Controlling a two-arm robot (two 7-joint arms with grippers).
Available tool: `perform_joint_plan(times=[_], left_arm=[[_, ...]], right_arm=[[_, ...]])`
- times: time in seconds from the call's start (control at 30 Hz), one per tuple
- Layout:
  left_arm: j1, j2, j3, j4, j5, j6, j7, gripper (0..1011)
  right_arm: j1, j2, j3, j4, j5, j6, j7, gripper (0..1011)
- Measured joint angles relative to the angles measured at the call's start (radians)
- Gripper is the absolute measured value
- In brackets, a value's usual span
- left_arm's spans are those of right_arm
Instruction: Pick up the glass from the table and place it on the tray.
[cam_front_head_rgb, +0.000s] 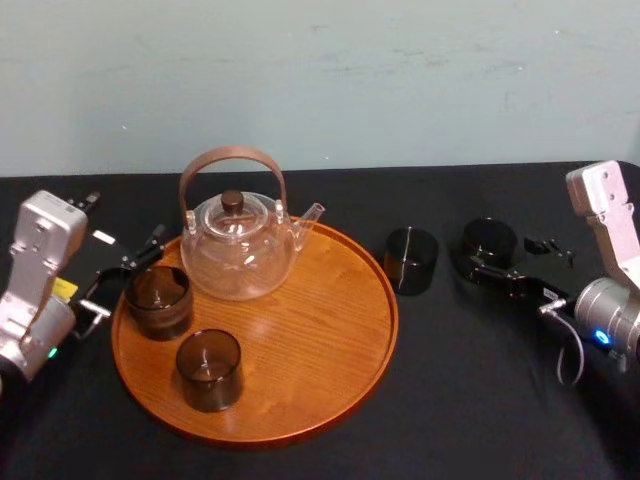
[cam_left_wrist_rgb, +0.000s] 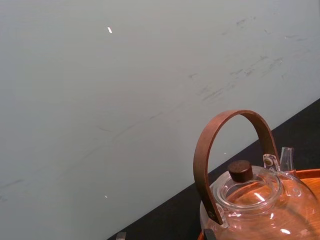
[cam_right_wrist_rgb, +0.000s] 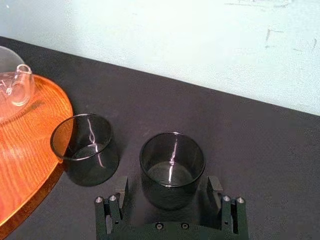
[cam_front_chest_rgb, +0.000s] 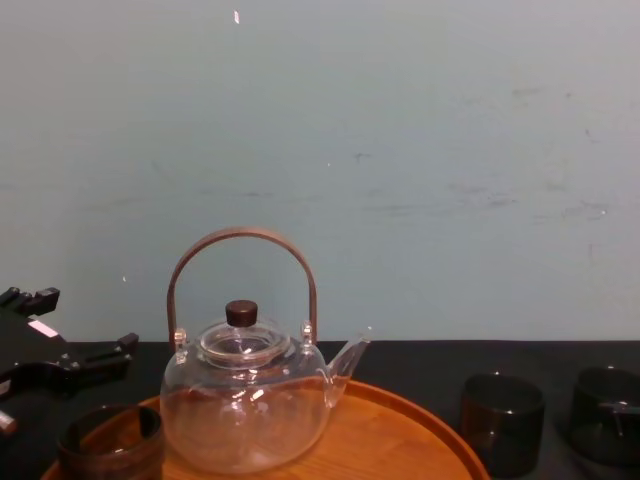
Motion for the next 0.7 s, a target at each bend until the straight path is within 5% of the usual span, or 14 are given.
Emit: perform_joint_plan(times=[0.7], left_arm=[[0.000, 0.000, 0.000, 0.000, 0.000, 0.000, 0.000, 1001]], right_arm=[[0.065, -0.051, 0.009, 0.072, -0.050, 0.003, 0.028, 1002]])
